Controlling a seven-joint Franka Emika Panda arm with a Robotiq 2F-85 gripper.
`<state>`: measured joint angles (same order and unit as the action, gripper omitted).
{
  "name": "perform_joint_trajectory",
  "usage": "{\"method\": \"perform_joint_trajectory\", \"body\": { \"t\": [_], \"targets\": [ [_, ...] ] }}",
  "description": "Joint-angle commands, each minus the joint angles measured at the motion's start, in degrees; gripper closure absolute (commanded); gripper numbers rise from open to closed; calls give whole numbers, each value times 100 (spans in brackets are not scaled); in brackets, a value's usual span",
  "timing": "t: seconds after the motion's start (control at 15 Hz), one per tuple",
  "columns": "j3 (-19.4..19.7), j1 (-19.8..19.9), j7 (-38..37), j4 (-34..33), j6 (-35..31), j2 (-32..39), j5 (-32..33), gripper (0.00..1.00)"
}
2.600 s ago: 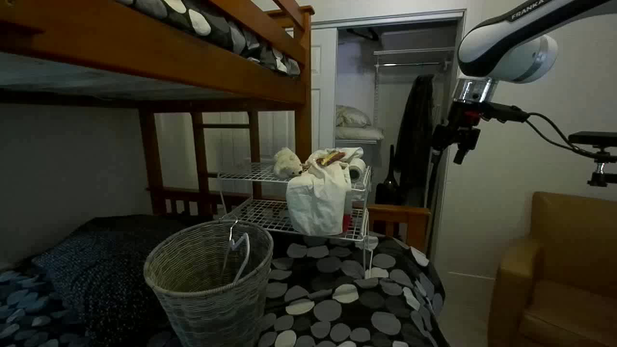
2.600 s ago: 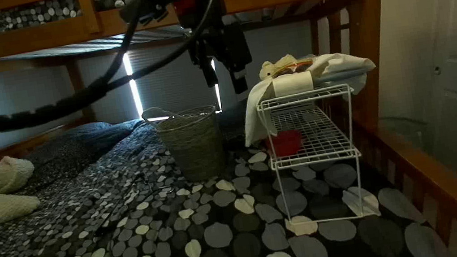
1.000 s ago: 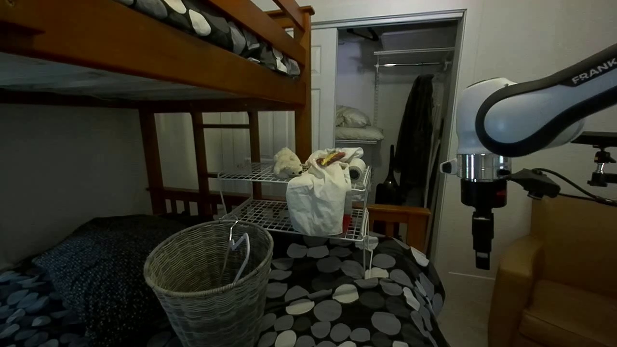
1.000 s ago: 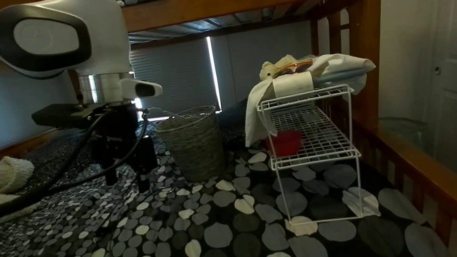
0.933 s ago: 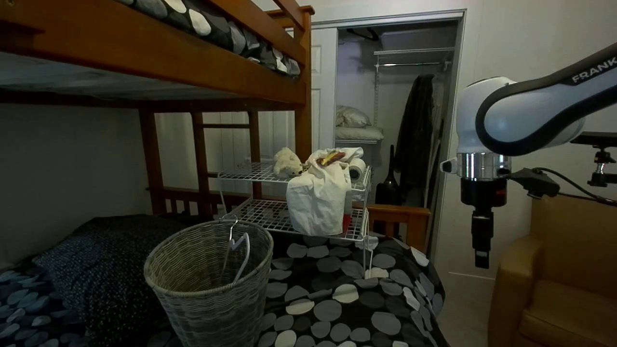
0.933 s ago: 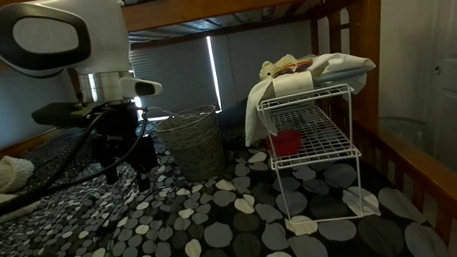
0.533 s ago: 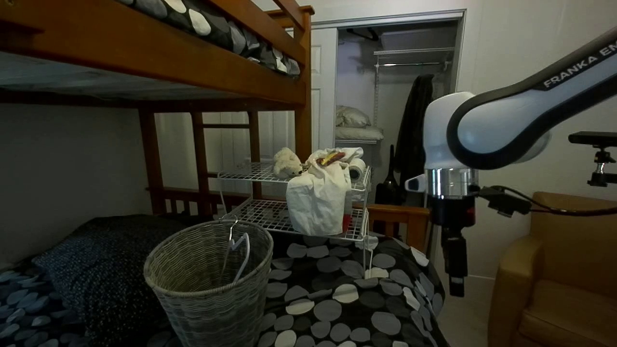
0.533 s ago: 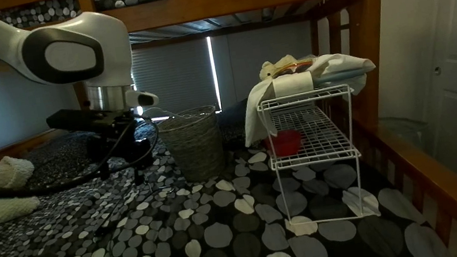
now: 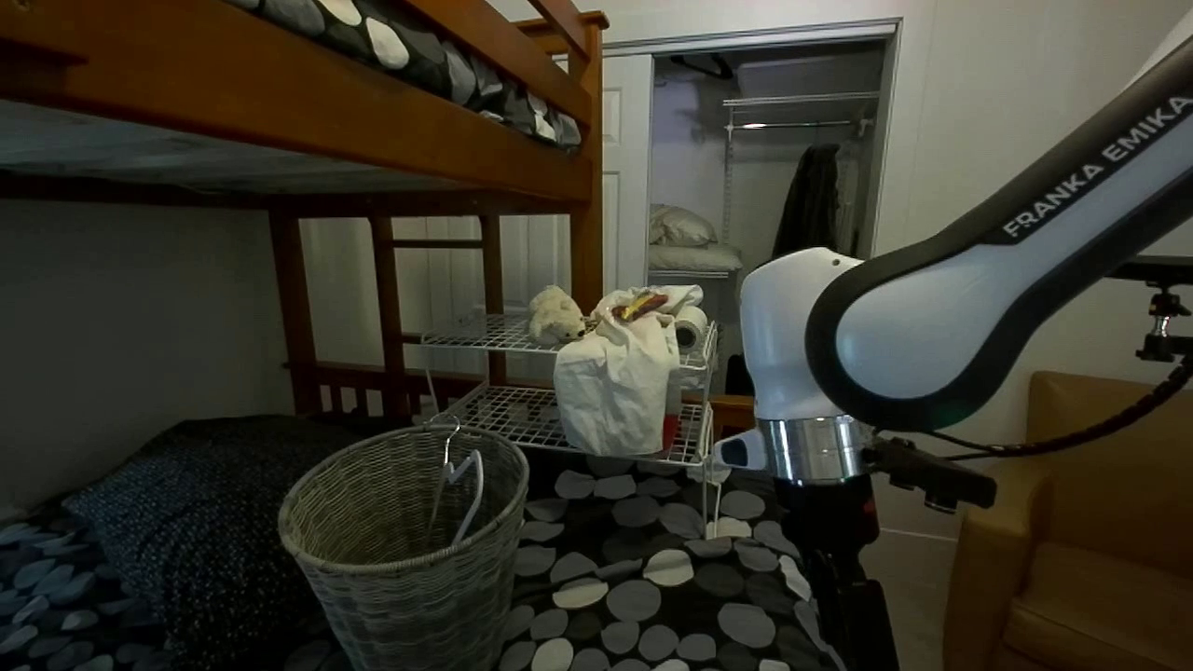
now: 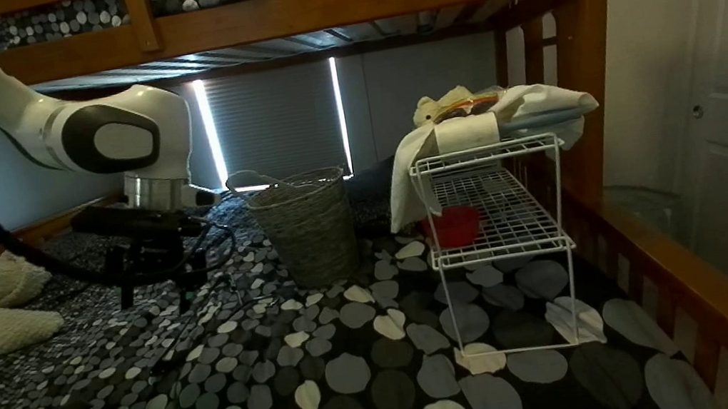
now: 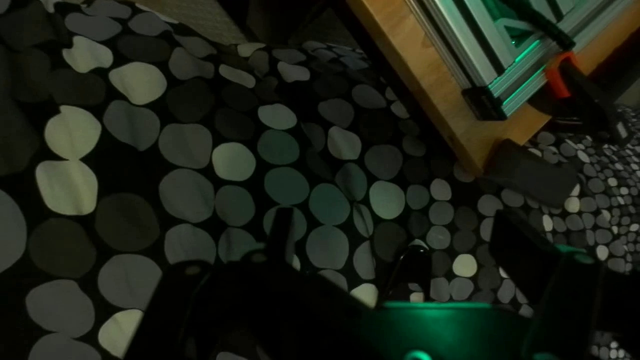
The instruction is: Put the black hanger in the basket
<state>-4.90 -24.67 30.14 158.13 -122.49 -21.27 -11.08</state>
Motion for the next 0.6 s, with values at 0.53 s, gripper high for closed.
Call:
{"method": "perform_joint_trajectory", "body": {
  "t": [0.53],
  "targets": [
    [-2277, 497, -4039, -42, -4220, 1799, -148, 0]
  ]
}}
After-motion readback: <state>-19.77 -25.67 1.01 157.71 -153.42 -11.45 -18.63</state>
